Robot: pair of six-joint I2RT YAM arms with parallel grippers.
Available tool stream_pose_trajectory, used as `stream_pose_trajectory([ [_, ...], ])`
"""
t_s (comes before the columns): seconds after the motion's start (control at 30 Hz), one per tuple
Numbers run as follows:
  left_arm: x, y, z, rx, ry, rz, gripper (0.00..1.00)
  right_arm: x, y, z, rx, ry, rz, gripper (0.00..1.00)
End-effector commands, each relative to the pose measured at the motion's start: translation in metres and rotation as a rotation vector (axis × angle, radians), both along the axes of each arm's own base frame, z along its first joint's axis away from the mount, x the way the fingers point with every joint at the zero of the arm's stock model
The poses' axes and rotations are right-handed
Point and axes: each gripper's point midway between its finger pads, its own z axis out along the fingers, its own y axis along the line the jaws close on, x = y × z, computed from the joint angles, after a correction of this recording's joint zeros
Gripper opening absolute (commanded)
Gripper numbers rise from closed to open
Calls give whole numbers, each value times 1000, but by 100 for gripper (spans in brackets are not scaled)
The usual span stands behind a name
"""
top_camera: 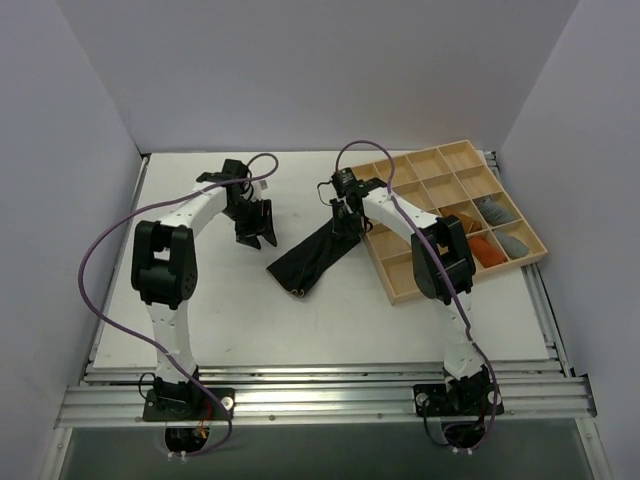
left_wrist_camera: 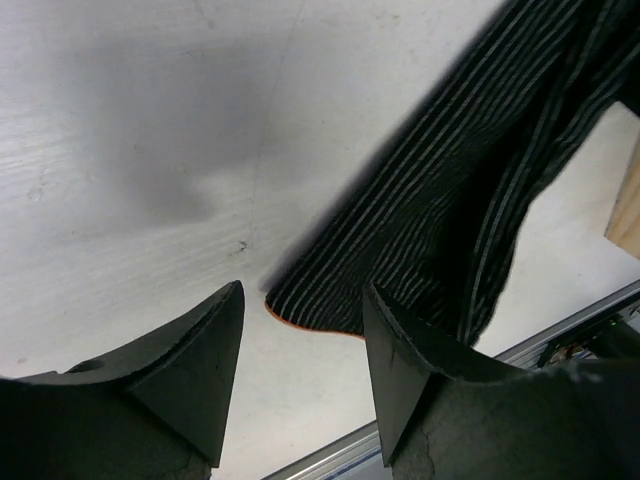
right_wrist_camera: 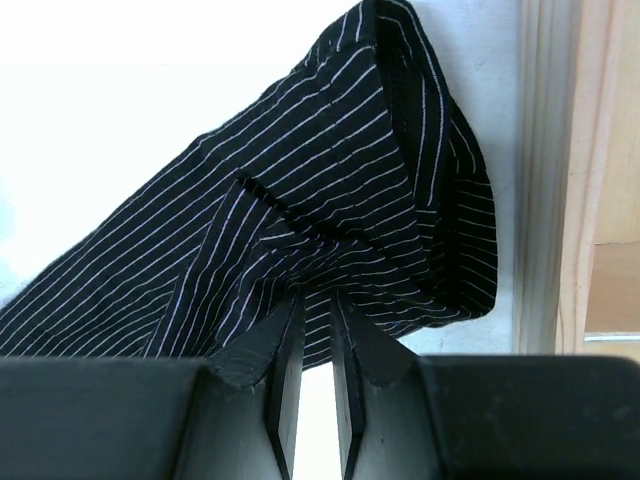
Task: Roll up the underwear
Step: Fold the underwear
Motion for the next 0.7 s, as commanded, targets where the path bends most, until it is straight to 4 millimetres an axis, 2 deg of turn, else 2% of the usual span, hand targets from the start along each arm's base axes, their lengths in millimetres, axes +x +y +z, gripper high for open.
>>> stream_pose_trajectory([
  [0.0,-5,-8,-8,-52,8,-73,59,-2,0,10,3,10,15,13],
  [0.17,-20,-15,-22,-100,50,-76,58,3,0,3,-5,21,19,14],
  [0.3,-34,-20,-31,-122,79,-83,51,6,-4,-1,-13,28,25,14],
  [0.43,-47,-23,-39,-123,104,-81,49,11,-12,-5,-41,32,46,14],
  [0.67,-73,-35,-47,-137,139,-82,32,22,-24,0,-29,28,72,16],
])
